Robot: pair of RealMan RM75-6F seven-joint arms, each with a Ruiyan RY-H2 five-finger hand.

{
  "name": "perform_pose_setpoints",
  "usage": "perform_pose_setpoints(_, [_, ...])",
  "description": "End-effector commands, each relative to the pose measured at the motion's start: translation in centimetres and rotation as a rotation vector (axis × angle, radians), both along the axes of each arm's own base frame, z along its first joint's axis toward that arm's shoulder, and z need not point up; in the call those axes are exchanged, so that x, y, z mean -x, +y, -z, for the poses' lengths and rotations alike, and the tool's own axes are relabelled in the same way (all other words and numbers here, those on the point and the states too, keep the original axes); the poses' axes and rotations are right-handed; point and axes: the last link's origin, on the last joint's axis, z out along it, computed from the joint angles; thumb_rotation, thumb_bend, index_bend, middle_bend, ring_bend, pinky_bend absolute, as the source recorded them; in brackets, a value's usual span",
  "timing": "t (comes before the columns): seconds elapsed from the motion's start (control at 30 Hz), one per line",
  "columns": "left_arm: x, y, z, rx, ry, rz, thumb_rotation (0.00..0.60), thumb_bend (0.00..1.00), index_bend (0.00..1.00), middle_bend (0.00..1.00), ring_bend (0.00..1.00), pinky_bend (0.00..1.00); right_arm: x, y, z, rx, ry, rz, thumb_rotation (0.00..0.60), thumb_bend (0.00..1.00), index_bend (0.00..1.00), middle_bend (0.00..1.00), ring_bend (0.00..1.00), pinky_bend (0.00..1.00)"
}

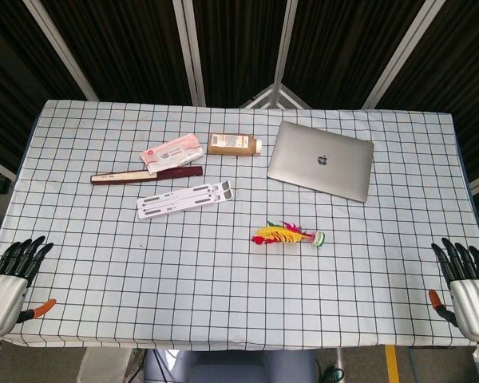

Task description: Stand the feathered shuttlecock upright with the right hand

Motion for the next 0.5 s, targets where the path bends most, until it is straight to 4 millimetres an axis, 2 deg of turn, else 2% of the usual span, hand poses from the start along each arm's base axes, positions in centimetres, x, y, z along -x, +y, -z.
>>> perform_pose_setpoints(0.03, [0.0, 0.0, 0.0, 0.0, 0.0, 0.0, 0.6, 0.0, 0.0, 0.0, 0.0, 0.0, 0.0, 0.0, 0.0, -0.002, -0.001, -0.001, 0.6, 0.42, 0.0, 0.0, 0.0, 0.0])
perform_pose_setpoints(0.2, [0.0, 0.0, 0.0, -0.001, 0.0, 0.0, 0.6, 0.0, 0.0, 0.0, 0.0, 0.0, -0.4, -0.3, 0.3, -0.006, -0.037, -0.008, 0.6, 0.42, 0.0, 0.0, 0.0, 0.0])
perform_pose_setpoints(0.33, [0.0, 0.0, 0.0, 0.0, 0.0, 0.0, 0.6, 0.0, 0.0, 0.0, 0.0, 0.0, -1.5, -1.5, 1.1, -0.019, -0.091, -0.026, 0.6, 0.4, 0.01, 0.0, 0.0, 0.0])
perform_pose_setpoints(0.4, [0.0, 0.0, 0.0, 0.0, 0.0, 0.0, 0.6, 0.0, 0.0, 0.0, 0.0, 0.0, -2.4, -2.5, 1.6, -0.03, -0.108, -0.053, 0.6, 0.4, 0.06, 0.0, 0.0, 0.0])
perform_pose_setpoints(0.5, [0.0, 0.1, 0.1, 0.003, -0.001, -0.002, 0.6, 0.0, 0.0, 0.0, 0.0, 0.0, -4.4, -4.6, 2.9, -0.059, -0.136, -0.096, 0.6, 0.41, 0.19, 0.0, 0.0, 0.0])
